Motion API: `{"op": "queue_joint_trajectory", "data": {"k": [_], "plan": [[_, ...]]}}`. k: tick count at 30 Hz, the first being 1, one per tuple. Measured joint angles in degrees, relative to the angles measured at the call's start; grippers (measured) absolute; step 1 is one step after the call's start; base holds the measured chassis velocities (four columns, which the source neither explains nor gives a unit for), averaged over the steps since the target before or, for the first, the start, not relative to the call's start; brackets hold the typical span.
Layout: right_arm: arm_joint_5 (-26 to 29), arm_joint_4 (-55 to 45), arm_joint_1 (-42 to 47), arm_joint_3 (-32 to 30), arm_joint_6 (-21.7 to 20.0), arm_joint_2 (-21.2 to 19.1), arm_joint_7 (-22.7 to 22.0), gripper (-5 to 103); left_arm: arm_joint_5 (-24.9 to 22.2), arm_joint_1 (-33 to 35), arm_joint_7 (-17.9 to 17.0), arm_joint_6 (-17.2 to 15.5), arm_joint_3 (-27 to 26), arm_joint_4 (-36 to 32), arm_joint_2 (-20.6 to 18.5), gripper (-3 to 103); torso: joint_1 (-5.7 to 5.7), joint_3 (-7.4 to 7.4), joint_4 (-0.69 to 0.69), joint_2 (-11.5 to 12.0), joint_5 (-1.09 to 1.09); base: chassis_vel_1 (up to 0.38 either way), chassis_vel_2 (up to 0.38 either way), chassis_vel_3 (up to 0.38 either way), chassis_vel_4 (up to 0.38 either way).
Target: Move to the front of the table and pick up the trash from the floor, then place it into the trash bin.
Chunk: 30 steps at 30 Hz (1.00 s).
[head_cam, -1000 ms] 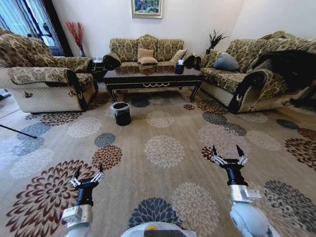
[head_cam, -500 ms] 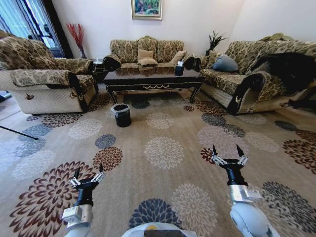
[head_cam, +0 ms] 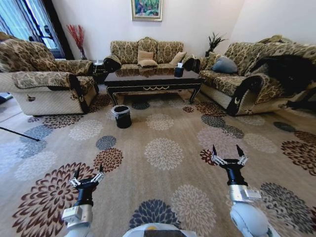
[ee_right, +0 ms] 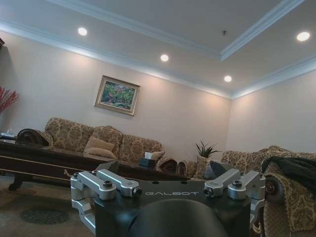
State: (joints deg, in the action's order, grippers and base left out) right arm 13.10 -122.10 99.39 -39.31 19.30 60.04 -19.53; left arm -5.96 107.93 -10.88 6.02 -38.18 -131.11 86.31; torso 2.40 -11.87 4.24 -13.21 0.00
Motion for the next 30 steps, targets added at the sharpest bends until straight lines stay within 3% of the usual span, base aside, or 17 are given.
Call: {"op": "queue_joint_trajectory", "data": {"k": [30], "plan": [[0.0, 0.0, 0.0, 0.0, 0.0, 0.0, 0.0, 100, 0.0, 0.0, 0.0, 0.0, 0.0, 0.0, 0.0, 100, 2.09, -4.87, 0.0, -6.96, 0.0, 0.0, 0.0, 0.0, 0.0]]}}
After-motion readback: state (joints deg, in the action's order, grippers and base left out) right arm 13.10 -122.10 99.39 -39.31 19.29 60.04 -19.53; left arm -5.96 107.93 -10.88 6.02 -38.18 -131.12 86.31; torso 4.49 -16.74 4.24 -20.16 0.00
